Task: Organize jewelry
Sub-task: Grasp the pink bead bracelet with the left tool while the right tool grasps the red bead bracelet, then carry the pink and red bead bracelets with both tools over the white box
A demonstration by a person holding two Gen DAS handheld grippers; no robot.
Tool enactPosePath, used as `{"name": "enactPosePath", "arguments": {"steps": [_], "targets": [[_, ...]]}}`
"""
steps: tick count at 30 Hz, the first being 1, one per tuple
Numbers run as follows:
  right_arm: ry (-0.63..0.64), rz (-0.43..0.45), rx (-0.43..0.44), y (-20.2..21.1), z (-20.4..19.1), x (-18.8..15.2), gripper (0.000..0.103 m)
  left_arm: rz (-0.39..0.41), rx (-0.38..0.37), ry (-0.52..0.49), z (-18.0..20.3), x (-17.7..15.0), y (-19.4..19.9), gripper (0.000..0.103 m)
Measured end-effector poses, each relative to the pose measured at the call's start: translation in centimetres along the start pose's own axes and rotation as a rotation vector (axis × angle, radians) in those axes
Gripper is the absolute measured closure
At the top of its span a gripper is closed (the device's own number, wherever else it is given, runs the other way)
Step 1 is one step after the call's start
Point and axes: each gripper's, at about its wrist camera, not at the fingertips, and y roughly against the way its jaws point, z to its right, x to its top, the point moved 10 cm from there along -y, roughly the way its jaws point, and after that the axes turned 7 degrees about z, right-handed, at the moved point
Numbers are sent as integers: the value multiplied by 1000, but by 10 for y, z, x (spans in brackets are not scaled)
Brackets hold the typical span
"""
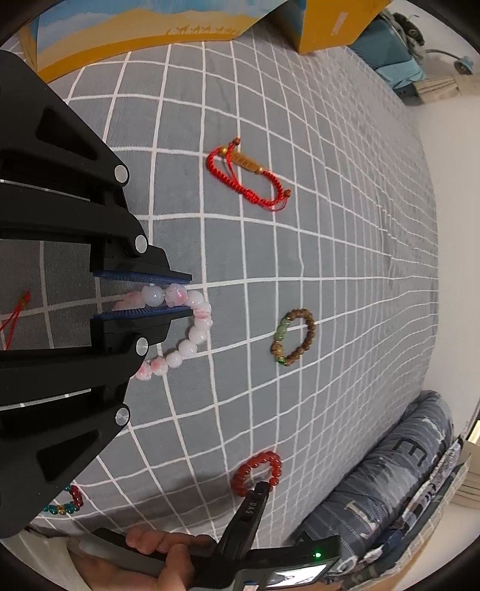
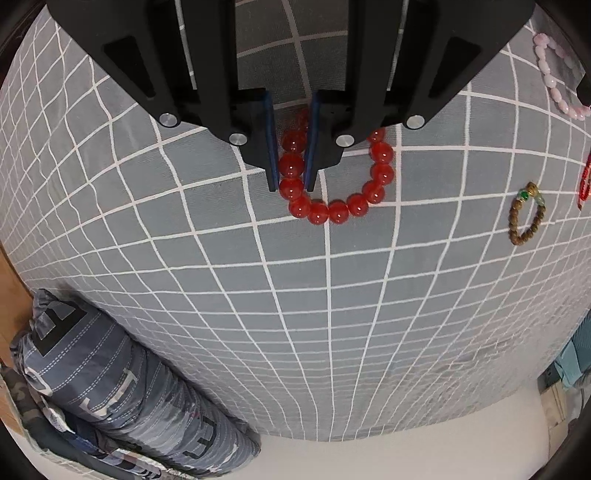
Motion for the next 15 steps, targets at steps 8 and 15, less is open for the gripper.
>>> {"name": "enactPosePath", "arguments": {"steps": [8, 15], "targets": [[-10, 44, 32, 20, -7, 11, 90, 43, -19, 0, 1, 13, 16, 92], [-13, 64, 49, 28, -11, 12, 90, 84, -21, 12, -1, 22, 29, 92]]}}
